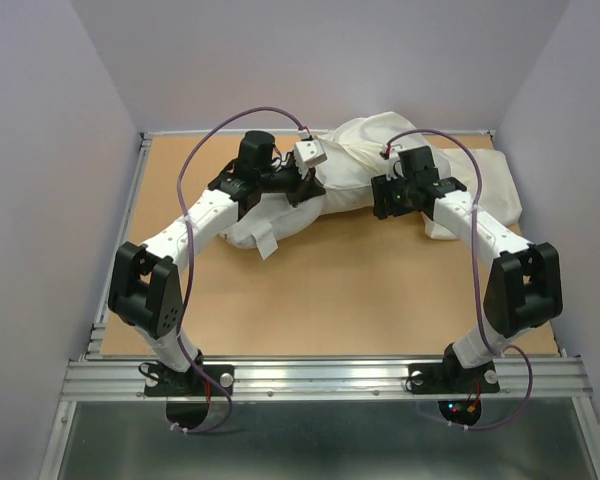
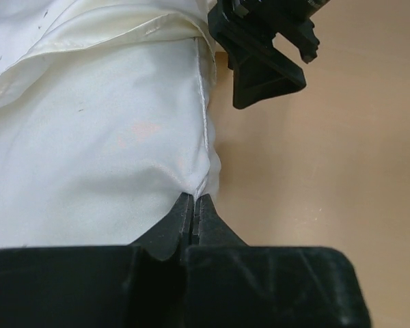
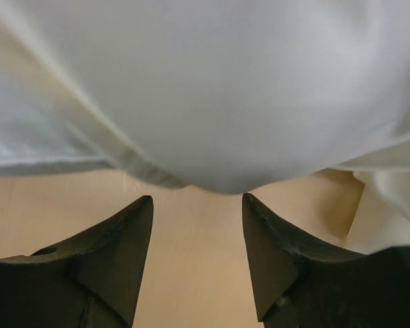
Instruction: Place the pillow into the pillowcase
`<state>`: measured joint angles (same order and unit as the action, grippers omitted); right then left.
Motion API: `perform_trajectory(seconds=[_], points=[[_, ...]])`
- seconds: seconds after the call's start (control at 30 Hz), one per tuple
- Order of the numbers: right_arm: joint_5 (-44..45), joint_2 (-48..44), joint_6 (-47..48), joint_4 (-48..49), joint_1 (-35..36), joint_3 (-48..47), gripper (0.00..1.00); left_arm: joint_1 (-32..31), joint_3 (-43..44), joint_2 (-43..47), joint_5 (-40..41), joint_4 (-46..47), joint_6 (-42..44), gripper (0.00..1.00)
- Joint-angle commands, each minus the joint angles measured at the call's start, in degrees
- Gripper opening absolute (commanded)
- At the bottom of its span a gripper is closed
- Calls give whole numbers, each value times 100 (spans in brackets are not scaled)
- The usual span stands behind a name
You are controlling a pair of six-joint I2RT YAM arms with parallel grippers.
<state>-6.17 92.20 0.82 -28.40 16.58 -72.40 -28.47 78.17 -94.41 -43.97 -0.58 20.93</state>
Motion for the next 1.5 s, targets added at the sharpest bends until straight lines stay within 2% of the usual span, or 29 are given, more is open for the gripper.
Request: perform_trajectory(seconds=[0.0,0.1,0.23,0.27,0.33,0.37,0.43,0.53,0.67,0.9,0.93,1.07,1.17,1.27,1.33,1.4,1.43,1.47], points=[[547,139,-55,783,12,-370,59,25,357,247,-271,190,-98,0],[494,394,-64,941,12,-520,59,26,357,230,-262,190,-150,0],[582,799,-310,1082,12,-871,52,34,488,134,-227,207,-282,0],[600,825,-267,1091,12,-924,40,34,506,116,-227,207,-282,0],[600,756,-197,1074,12,-986,27,52,558,116,-191,199,-265,0],[391,642,-135,1030,12,-978,15,61,585,90,-183,172,-239,0],[-57,283,93,873,12,-995,10,87,699,37,-165,155,-247,0],[-2161,219,217,-154,73,-1740,1,87,883,-68,-174,146,-317,0],[-2975,192,77,-421,196,-2304,1,87,1086,-218,-288,190,-510,0],[-3434,535,41,-937,197,-3999,1,105,1586,-201,-700,-125,-765,0],[-3521,562,32,-1052,197,-4549,1,113,1796,-157,-1023,-222,-800,0],[-3899,615,-537,-1466,188,-5388,1,175,2000,273,-1886,-714,-1212,0],[-4023,676,-897,-1484,223,-5530,1,184,1886,380,-2449,-716,-1757,0],[-3945,1078,-1101,-1475,232,-5592,1,227,1448,380,-2556,-252,-2661,0],[-3918,1439,-1163,-1466,232,-5697,1,376,1027,266,-2346,845,-3732,0],[-3839,2089,-1321,-1466,232,-5820,1,761,981,-76,-2310,1696,-4523,0],[-3804,2309,-1521,-1466,232,-6055,1,877,1129,-512,-2231,1788,-4928,0],[-3803,2572,-1567,-1466,232,-6188,1,1026,1208,-717,-2109,1781,-4897,0]])
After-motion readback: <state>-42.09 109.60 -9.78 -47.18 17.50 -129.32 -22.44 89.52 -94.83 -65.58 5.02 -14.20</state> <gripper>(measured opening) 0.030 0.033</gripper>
